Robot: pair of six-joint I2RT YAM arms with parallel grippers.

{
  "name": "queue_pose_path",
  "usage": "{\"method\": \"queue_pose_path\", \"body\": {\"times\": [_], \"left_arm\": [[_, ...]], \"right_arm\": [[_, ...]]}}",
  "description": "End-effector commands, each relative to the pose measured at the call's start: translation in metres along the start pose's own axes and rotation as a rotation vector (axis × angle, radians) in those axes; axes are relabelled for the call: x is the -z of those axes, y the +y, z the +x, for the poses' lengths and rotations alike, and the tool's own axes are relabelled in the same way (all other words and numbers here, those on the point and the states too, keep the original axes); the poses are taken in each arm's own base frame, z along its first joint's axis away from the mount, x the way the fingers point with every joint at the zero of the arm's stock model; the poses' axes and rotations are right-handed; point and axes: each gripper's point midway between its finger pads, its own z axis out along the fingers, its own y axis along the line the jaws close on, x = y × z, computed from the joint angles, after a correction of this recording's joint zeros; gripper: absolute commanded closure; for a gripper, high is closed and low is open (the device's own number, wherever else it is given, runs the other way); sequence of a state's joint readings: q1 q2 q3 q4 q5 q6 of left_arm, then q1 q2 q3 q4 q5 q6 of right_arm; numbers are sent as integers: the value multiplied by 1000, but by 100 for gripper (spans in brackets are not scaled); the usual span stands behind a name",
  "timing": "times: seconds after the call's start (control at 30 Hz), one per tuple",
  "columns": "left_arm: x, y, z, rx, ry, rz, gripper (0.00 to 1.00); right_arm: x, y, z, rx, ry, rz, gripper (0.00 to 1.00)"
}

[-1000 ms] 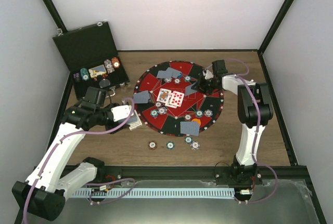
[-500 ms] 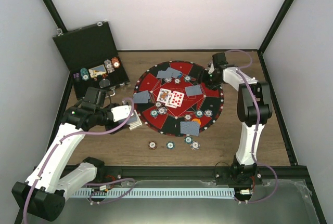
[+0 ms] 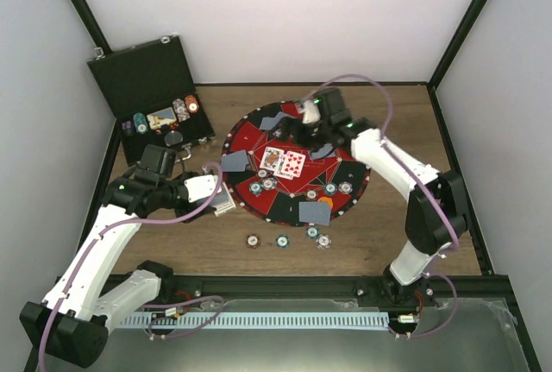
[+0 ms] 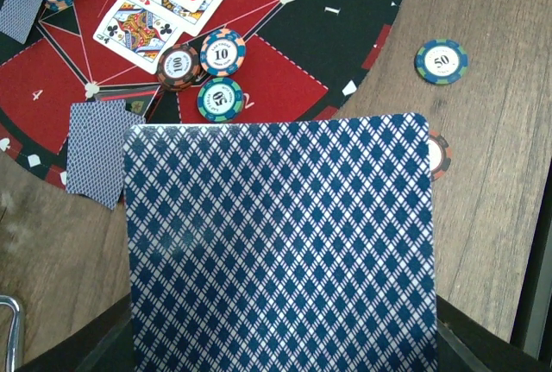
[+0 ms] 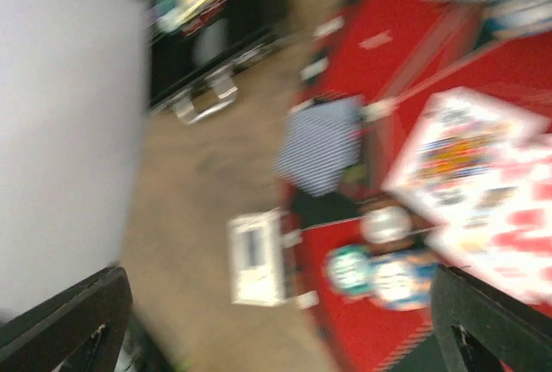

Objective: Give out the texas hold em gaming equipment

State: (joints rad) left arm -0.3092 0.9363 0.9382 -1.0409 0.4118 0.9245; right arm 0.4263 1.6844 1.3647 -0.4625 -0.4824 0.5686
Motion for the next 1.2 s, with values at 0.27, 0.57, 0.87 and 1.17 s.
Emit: {"method": "queue_pose_path", "body": {"times": [0.27,0.57,0.87,1.17], "left_arm": [[1,-1,-9,-23,-46,3,80],[4,-1,-11,-27,-51,-1,81],[4,-1,-10,-26,-50,-1,80],[3,-1,-9,-27,-45,-3,80]], "right_arm": [[-18,163,123,80,301,-492,7],[-37,183,161,90,397,-540,16],[-53,192,179,73,458,-572,24],[-63,190,187,51,503,-600,27]]}}
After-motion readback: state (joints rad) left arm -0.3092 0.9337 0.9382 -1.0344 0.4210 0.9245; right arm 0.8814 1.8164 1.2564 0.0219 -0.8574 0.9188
